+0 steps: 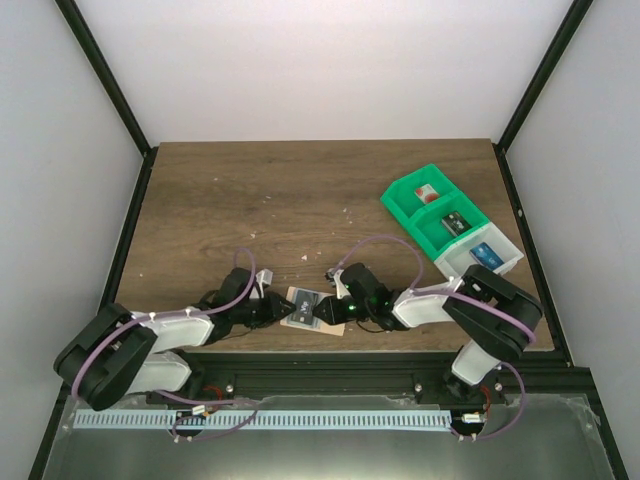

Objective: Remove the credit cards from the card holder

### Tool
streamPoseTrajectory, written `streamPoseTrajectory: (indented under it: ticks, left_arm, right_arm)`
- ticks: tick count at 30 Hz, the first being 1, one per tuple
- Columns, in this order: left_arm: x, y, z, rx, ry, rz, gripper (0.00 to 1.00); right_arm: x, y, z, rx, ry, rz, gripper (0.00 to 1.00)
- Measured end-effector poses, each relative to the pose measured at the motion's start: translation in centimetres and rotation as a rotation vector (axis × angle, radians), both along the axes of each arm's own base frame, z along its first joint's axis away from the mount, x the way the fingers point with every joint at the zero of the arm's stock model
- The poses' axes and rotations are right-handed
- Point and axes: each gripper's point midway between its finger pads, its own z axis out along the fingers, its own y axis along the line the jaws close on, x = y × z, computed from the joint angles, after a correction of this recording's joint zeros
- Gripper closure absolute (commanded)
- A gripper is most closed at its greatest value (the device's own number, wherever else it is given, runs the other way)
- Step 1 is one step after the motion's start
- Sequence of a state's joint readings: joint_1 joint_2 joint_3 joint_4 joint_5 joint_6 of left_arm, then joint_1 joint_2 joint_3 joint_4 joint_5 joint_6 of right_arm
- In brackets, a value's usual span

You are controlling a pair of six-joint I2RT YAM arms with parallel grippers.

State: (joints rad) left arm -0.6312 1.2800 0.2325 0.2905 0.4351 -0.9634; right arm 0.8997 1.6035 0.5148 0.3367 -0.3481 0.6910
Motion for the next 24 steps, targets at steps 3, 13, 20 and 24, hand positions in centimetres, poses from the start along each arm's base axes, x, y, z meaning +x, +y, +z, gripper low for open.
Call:
streamPoseTrajectory:
  ticks: [3, 13, 20, 24]
  left_arm:
    - [-0.2, 0.0, -0.1, -0.01, -0.004, -0.004, 0.76]
    - [-2.4, 0.1, -0.1, -0.052, 0.04, -0.011, 0.9]
    - [-3.7, 0.1, -0.6, -0.073, 0.087, -0.016, 0.88]
    - [-3.6, 0.2, -0.4, -0.074, 0.087, -0.003, 0.87]
  right_arm:
    - [-0.1, -0.1, 0.0, 0.0, 0.0, -0.001, 0.81]
    - [-0.3, -0.4, 0.2, 0.022, 0.008, -0.018, 0.79]
    - [-0.1, -0.5, 0.3, 0.025, 0.009, -0.033, 0.76]
    - [-0.1, -0.4, 1.5, 0.054, -0.013, -0.03, 0.77]
